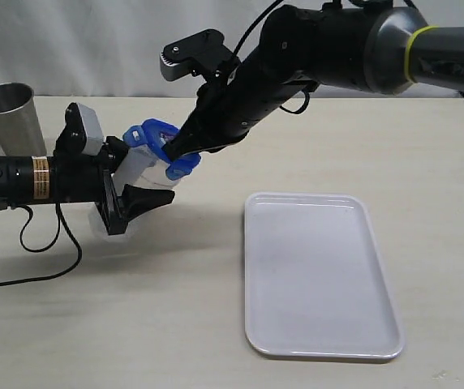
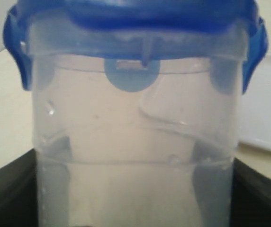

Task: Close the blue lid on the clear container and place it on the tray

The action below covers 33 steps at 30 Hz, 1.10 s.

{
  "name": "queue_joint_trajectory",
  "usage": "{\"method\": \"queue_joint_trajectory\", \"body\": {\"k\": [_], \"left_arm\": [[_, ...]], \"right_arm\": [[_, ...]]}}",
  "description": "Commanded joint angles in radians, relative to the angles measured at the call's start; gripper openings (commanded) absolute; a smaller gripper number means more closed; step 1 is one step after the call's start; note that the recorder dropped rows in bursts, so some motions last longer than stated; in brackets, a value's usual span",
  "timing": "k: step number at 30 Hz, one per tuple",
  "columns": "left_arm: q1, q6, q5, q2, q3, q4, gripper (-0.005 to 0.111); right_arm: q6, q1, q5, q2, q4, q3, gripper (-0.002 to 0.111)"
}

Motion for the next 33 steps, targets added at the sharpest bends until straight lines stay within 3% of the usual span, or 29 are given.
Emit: {"method": "queue_joint_trajectory", "body": {"k": [1, 7, 18, 20, 26, 33], "left_arm": [[-0.001, -0.019, -0.173, -0.018, -0.006, -0.026, 0.000], [-0.001, -0.030, -0.023, -0.018, -0.006, 0.002, 0.000], [-0.012, -0.083, 0.016, -0.018, -0.006, 0.087, 0.000], [-0.019, -0.075, 0.020, -0.018, -0.006, 0.087, 0.000], [-0.043, -0.046, 0.032, -0.018, -0.006, 0.087, 0.000], [-0.049, -0.042, 0.055, -0.018, -0.006, 0.083, 0.000]], "right_arm": [[0.000, 0.000, 0.020, -0.050, -0.017, 0.005, 0.005], [0.000, 0.000, 0.031, -0.098, -0.017, 0.005, 0.005], [0.000, 0.000, 0.067, -0.125, -0.011, 0.005, 0.006], [-0.012, 0.000, 0.067, -0.139, 0.021, 0.005, 0.012], [-0.123, 0.000, 0.124, -0.145, 0.291, 0.005, 0.047], [0.014, 0.052, 0.089, -0.111, 0.119, 0.005, 0.045]]}}
